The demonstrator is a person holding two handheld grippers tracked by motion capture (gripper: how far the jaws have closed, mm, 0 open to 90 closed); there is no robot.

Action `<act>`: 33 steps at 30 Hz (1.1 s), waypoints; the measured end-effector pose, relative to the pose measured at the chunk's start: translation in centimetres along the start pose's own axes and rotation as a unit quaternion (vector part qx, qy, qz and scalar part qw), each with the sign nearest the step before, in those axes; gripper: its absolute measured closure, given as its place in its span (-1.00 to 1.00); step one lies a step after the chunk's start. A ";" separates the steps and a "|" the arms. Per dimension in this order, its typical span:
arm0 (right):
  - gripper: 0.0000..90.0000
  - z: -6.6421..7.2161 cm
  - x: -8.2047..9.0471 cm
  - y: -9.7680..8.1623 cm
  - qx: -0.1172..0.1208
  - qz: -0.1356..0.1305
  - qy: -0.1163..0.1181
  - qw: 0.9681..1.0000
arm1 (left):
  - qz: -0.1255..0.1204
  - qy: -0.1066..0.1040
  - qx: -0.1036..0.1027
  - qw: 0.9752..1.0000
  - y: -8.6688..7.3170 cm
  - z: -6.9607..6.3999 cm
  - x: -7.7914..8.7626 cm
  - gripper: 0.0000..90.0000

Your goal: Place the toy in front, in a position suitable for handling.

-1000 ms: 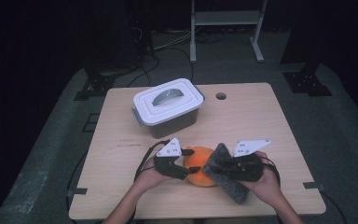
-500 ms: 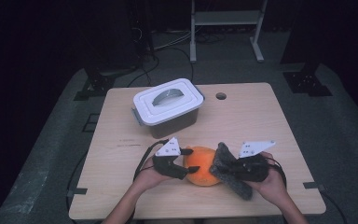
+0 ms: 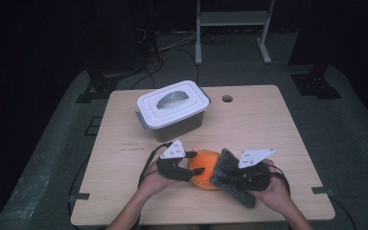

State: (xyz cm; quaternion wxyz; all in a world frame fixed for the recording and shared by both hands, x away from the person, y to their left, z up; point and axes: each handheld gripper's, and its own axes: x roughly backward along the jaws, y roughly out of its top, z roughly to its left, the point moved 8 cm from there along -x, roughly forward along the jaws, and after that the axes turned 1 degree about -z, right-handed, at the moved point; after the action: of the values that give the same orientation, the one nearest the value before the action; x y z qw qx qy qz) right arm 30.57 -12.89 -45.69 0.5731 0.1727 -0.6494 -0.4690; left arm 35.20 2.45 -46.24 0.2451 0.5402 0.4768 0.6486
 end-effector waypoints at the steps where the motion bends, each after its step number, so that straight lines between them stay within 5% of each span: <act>1: 0.68 -0.3 0.2 -0.2 -0.003 0.001 -0.004 1.000 | 0.000 -0.002 0.001 1.000 -0.1 0.0 0.0 -0.21; 5: 0.68 -1.2 1.0 -0.3 -0.024 -0.011 -0.011 1.000 | -0.002 -0.013 -0.005 1.000 0.0 -0.4 -0.1 -0.21; 9: 0.66 -1.2 1.4 1.0 -0.034 -0.042 -0.010 0.998 | -0.003 -0.036 -0.033 0.999 0.1 -1.5 -0.5 -0.22; 14: 0.66 -0.8 0.7 1.4 -0.021 -0.033 -0.008 0.999 | 0.010 -0.049 -0.060 0.997 -0.2 -2.2 -0.4 -0.22; 24: 0.66 -0.9 0.5 -0.2 -0.027 -0.016 -0.004 0.999 | 0.009 -0.026 -0.052 0.998 0.0 -1.7 -0.3 -0.40; 33: 0.67 -2.3 1.5 -0.6 -0.042 -0.019 -0.025 0.999 | 0.015 -0.042 -0.063 0.997 -0.5 -2.1 -0.2 -0.25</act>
State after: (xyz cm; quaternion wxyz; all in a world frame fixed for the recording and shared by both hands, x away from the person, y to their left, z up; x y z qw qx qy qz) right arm 32.06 -15.32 -45.49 0.5547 0.1492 -0.6399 -0.5104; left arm 33.21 1.75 -46.67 0.2884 0.5575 0.4166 0.6576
